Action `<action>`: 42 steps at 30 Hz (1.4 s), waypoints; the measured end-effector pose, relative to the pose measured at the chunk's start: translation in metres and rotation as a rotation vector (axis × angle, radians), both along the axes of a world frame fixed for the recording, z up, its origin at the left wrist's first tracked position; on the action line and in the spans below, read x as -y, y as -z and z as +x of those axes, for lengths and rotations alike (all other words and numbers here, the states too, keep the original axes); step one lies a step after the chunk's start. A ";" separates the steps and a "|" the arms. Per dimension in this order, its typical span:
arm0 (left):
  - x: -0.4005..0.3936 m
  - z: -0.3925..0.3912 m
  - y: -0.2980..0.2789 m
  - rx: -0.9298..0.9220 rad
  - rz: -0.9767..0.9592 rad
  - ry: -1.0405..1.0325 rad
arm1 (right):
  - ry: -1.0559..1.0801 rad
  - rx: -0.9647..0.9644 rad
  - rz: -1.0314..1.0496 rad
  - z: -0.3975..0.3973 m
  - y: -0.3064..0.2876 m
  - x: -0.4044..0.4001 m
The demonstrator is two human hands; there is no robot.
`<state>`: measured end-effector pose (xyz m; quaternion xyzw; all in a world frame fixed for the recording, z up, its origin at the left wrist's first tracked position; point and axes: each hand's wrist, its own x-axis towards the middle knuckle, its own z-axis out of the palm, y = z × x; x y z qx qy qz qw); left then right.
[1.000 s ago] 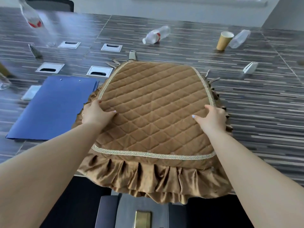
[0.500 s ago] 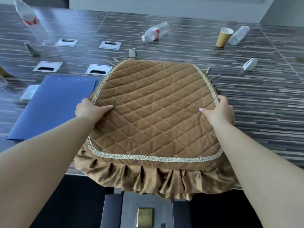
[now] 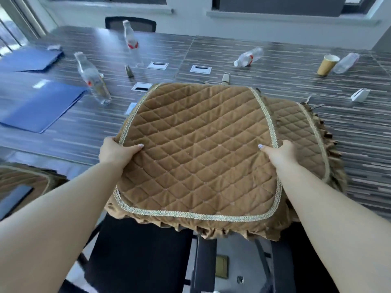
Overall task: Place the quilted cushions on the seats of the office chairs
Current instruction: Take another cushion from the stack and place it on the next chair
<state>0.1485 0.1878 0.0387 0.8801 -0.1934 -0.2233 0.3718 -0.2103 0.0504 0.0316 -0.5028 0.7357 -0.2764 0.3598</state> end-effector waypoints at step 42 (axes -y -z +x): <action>-0.246 0.170 -0.166 0.691 -0.241 0.594 | -0.399 -0.252 -0.632 0.333 -0.128 -0.302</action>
